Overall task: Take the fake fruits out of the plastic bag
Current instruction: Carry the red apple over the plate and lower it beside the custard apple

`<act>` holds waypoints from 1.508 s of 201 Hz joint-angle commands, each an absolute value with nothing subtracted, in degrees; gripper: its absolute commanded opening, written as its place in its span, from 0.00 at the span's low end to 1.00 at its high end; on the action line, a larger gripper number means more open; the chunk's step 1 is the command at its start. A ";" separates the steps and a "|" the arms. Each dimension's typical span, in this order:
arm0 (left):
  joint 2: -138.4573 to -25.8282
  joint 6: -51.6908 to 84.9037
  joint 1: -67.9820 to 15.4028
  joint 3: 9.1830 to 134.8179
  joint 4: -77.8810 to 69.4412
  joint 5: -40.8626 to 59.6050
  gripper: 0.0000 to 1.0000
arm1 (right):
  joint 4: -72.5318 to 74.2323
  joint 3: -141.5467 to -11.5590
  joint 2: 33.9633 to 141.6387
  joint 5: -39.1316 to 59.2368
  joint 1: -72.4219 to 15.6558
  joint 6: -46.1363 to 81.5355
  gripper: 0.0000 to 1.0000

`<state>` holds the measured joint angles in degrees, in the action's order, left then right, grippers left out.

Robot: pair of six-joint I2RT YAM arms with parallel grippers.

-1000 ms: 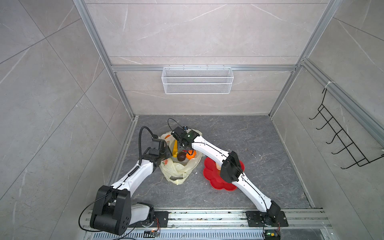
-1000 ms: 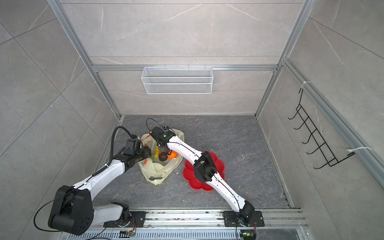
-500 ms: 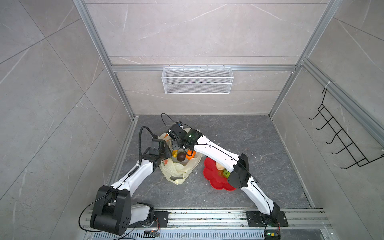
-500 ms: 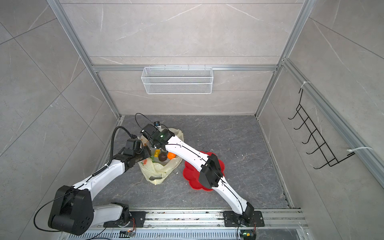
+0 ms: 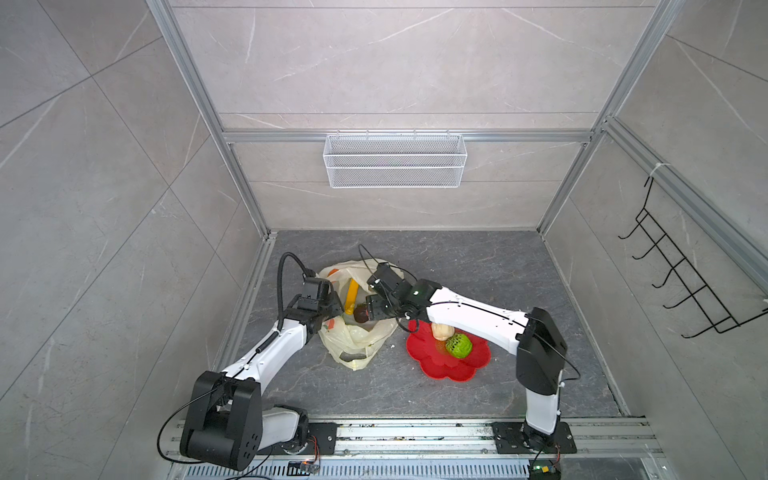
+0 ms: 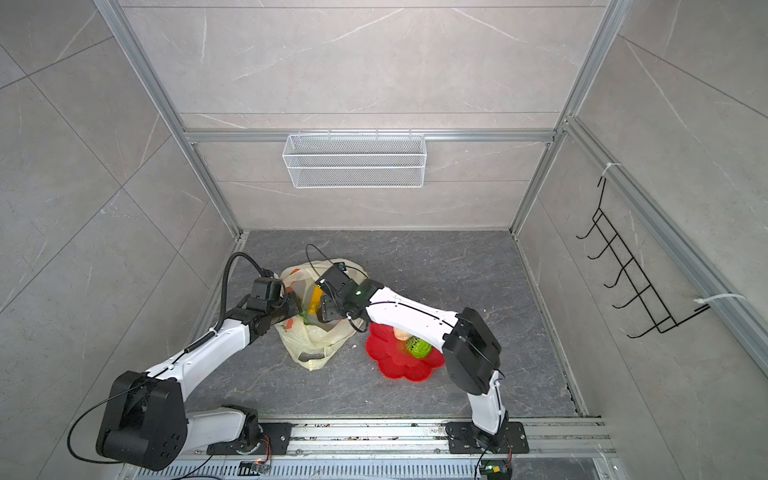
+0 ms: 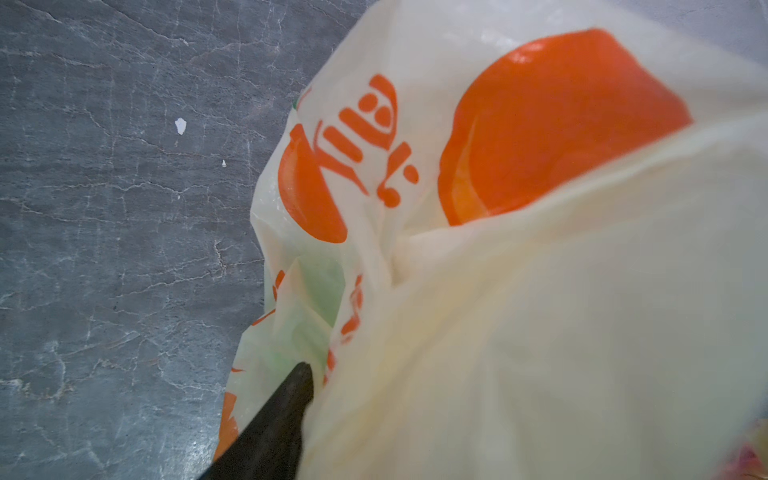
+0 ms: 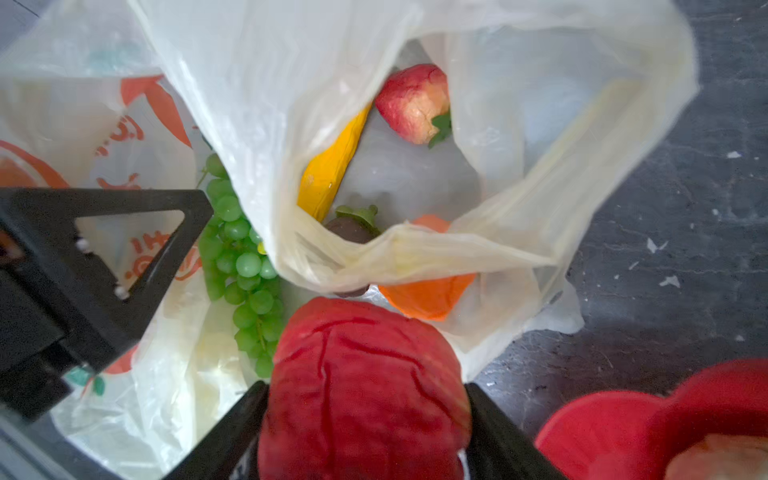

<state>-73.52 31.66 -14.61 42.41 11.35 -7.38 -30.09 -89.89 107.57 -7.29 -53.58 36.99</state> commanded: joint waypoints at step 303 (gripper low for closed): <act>-73.04 30.28 -14.81 42.98 11.98 -10.97 0.60 | -64.31 -79.69 104.89 -45.93 -64.96 38.87 0.72</act>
<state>-73.52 31.66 -14.61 42.41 11.60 -9.17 -60.86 -76.77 101.80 -41.78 -63.90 39.57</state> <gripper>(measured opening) 0.599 0.714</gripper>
